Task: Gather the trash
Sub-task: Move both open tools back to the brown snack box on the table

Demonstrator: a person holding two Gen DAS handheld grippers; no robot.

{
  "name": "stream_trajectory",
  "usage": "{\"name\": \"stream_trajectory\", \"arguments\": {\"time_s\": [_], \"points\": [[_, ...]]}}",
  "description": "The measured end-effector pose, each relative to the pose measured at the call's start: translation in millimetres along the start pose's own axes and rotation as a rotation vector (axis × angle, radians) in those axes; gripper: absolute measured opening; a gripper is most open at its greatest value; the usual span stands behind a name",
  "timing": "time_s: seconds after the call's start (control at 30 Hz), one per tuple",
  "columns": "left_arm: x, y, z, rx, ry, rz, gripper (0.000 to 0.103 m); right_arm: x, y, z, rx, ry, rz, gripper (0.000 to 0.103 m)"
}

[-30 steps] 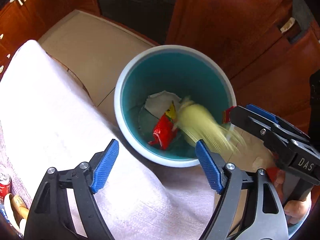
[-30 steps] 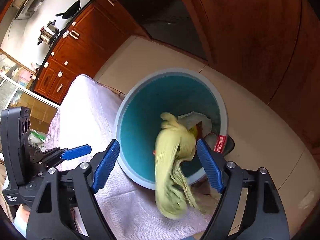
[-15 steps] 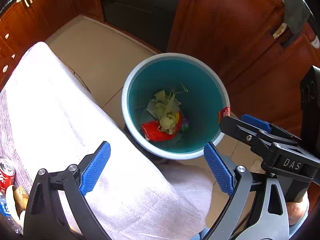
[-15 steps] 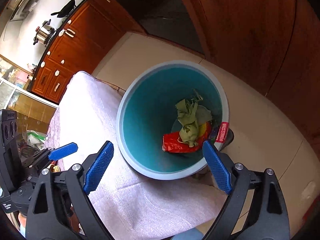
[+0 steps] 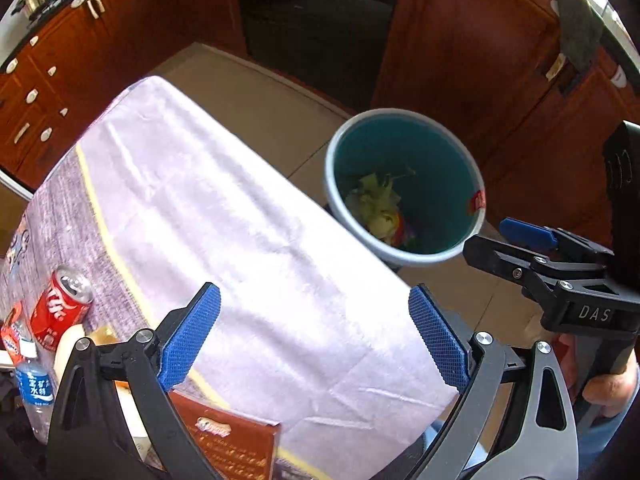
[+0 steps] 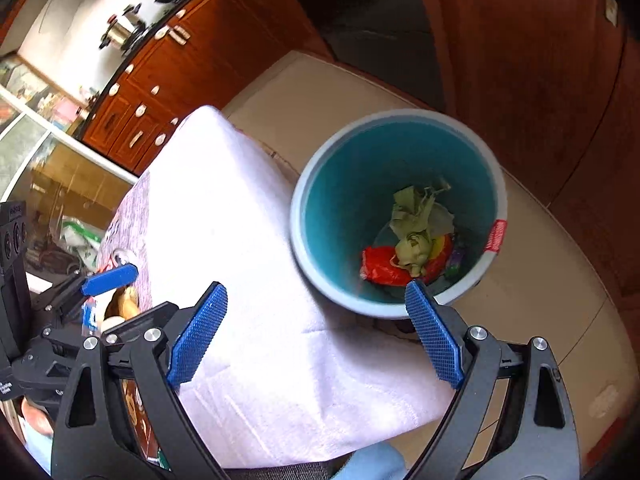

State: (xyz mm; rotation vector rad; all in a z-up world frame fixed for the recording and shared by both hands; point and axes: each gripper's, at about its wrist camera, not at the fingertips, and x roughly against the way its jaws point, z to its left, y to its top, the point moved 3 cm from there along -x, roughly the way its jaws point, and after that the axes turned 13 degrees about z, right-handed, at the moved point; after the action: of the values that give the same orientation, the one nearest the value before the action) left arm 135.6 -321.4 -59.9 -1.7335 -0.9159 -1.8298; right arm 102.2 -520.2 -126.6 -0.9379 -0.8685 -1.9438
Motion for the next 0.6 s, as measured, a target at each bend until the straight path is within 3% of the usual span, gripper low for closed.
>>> {"name": "stream_trajectory", "arguments": {"time_s": [0.33,0.6], "points": [[13,-94,64,0.039,0.082,0.002,0.096,-33,-50,74,0.17,-0.012,0.119,0.087],[16,-168,98,0.063,0.067,0.007,0.096,-54,-91,125,0.292,-0.041,0.209,0.087]]}}
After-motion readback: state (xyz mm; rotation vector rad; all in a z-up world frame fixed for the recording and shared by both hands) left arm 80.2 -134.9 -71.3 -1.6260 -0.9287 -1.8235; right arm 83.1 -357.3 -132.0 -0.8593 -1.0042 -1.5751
